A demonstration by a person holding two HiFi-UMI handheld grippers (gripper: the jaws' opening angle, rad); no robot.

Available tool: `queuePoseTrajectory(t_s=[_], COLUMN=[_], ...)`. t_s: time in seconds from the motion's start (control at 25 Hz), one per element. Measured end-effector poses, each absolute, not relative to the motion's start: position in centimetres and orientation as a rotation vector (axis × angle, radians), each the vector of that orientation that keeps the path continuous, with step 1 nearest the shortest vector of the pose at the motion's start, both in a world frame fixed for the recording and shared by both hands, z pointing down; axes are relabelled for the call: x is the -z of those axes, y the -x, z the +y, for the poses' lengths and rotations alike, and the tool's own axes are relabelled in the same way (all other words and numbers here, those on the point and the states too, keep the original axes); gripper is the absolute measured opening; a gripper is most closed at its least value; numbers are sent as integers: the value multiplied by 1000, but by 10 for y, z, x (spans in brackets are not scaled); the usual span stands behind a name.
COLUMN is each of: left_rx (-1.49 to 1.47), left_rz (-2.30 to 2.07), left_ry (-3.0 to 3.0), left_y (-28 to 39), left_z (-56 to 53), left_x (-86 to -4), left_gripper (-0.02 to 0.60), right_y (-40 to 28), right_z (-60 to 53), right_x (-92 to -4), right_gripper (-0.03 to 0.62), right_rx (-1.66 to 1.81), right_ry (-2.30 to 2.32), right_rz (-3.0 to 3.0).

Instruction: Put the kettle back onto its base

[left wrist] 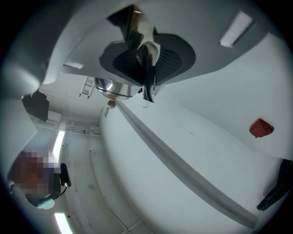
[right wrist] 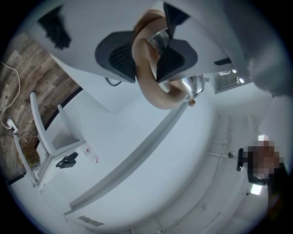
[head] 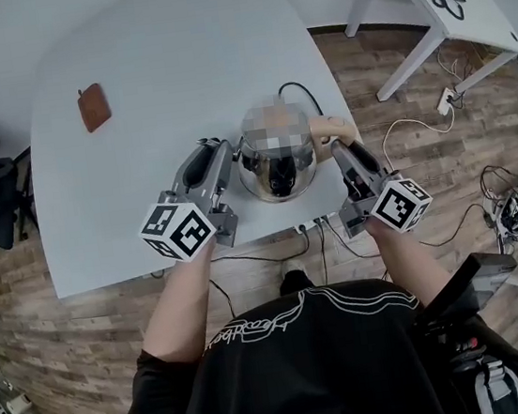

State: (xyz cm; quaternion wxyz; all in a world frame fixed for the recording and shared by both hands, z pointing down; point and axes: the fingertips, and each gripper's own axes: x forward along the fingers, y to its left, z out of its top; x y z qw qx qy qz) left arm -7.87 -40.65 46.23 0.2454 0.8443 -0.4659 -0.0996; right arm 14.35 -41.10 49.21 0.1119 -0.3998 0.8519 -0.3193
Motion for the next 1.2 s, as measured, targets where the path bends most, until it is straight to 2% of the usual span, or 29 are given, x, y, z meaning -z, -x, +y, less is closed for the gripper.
queuePoseTrajectory(t_s=[1.2], left_rx=[273], left_rz=[-1301], left_ry=[-2370], left_y=[79], left_z=[-382], left_x=[-480], left_gripper=[98], right_y=[-141], right_z=[-400], right_x=[-505], right_gripper=[144], right_rx=[841], right_ry=[1179], right_rz=[2607])
